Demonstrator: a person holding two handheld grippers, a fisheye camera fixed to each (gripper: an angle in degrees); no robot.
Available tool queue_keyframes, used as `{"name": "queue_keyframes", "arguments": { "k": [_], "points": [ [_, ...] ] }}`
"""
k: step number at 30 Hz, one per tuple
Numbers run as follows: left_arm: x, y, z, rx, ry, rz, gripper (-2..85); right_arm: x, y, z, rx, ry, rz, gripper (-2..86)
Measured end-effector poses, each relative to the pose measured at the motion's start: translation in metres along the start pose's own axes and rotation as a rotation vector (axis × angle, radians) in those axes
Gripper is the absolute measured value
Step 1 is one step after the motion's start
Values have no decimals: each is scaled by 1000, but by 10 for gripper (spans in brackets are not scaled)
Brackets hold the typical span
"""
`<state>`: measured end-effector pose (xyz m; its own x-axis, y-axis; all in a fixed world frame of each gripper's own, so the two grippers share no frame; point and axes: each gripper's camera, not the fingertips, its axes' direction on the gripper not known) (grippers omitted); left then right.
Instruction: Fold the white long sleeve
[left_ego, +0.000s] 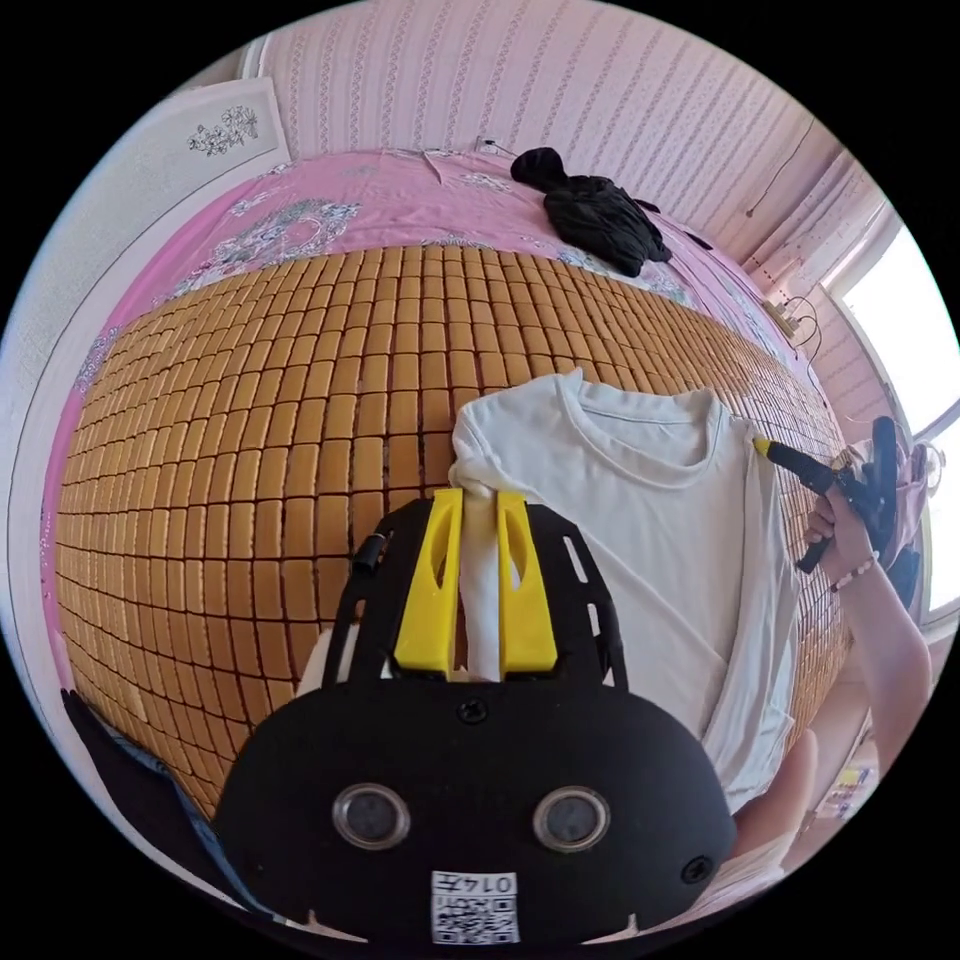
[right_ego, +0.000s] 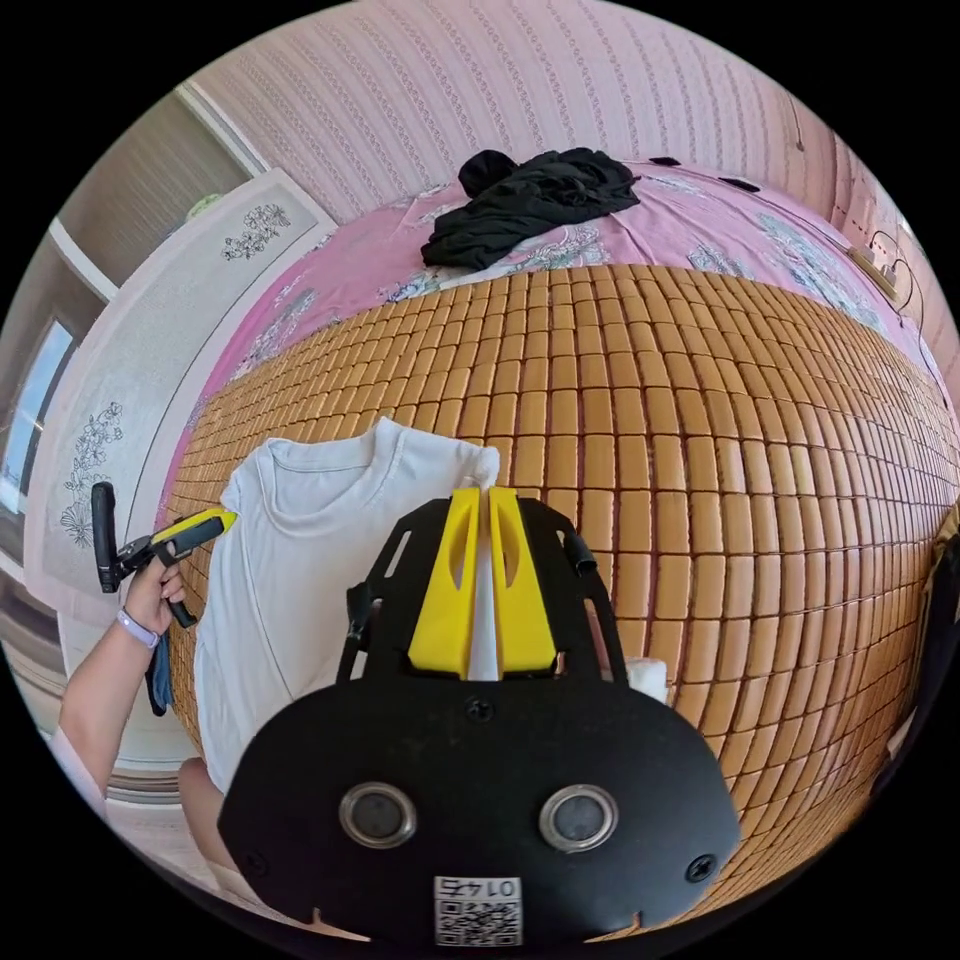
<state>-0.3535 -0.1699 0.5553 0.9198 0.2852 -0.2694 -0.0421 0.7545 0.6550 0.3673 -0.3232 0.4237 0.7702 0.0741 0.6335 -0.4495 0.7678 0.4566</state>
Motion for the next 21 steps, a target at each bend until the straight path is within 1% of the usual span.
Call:
{"name": "queue_keyframes", "arguments": {
  "k": [3, 5, 7, 9, 12, 14, 15, 17, 18, 19, 21],
  "points": [
    [8, -4, -22, 48, 8, 30, 15, 13, -9, -33, 72, -111, -4, 10],
    [15, -4, -52, 132, 58, 57, 9, 18, -7, -58, 130, -169, -16, 8],
    [21, 1, -80, 196, 89, 100, 9, 19, 5, -96, 206, -246, -76, 7],
    [27, 15, -110, 256, 111, 165, 10, 17, 24, -124, 243, -293, -140, 7],
    [28, 62, -158, 314, 178, 264, 11, 13, 72, -171, 267, -397, -241, 7],
    [24, 121, -186, 319, 240, 319, 11, 11, 113, -195, 246, -444, -302, 9],
    [23, 138, -191, 306, 254, 331, 11, 10, 143, -204, 197, -470, -331, 10],
    [17, 208, -193, 187, 277, 330, 8, 7, 192, -201, 24, -462, -368, 14],
    [15, 226, -191, 153, 273, 313, 5, 6, 227, -189, -95, -415, -367, 17],
    [10, 260, -184, 89, 251, 272, 2, 8, 260, -176, -167, -345, -334, 22],
    [4, 304, -176, 14, 232, 206, 0, 15, 302, -158, -246, -273, -285, 29]
  ]
}}
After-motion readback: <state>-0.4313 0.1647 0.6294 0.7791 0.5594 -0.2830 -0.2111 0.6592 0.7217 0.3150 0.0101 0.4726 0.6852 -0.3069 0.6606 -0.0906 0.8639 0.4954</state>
